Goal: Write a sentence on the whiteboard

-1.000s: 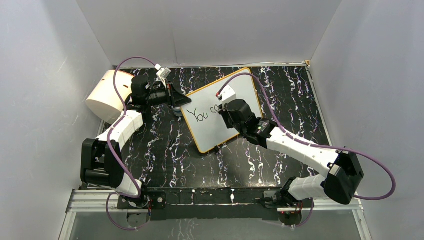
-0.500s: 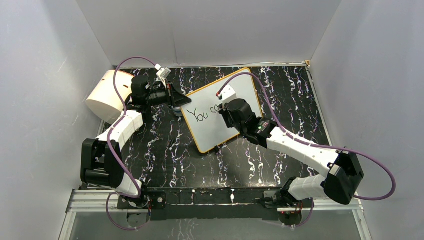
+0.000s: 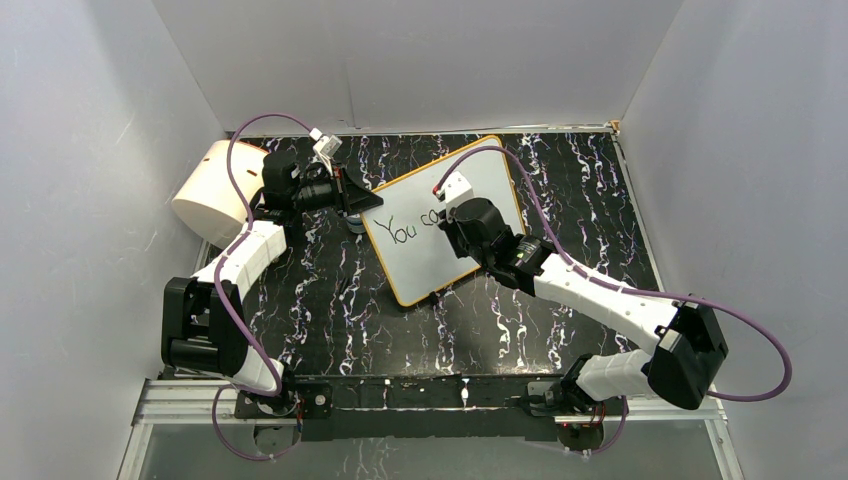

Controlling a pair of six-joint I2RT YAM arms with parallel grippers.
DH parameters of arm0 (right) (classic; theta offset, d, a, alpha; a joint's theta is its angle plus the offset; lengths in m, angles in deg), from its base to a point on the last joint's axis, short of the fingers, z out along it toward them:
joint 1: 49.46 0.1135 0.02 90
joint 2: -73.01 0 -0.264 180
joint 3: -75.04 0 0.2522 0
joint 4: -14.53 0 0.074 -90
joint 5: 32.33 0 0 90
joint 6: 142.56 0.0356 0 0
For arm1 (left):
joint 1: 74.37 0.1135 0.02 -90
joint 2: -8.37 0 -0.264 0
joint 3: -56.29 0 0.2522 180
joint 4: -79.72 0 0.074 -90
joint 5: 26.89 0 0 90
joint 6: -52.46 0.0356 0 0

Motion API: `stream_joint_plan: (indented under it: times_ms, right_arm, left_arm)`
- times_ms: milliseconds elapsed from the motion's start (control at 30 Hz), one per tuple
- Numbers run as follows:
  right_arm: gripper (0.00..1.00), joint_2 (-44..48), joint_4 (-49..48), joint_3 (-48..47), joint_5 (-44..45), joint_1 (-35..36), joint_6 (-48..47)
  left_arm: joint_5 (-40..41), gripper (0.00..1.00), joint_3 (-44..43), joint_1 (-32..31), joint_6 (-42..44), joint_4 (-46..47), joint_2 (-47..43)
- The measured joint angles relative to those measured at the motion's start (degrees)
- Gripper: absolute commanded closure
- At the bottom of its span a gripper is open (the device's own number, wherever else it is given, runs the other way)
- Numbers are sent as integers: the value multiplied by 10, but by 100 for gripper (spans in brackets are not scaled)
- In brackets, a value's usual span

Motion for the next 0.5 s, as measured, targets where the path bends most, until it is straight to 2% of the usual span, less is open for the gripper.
stream_joint_plan:
  times_ms: [500]
  right_arm:
    - [100, 2, 21, 0, 0, 0, 0]
  left_arm:
    - [-1, 100, 0, 0, 0, 0, 0]
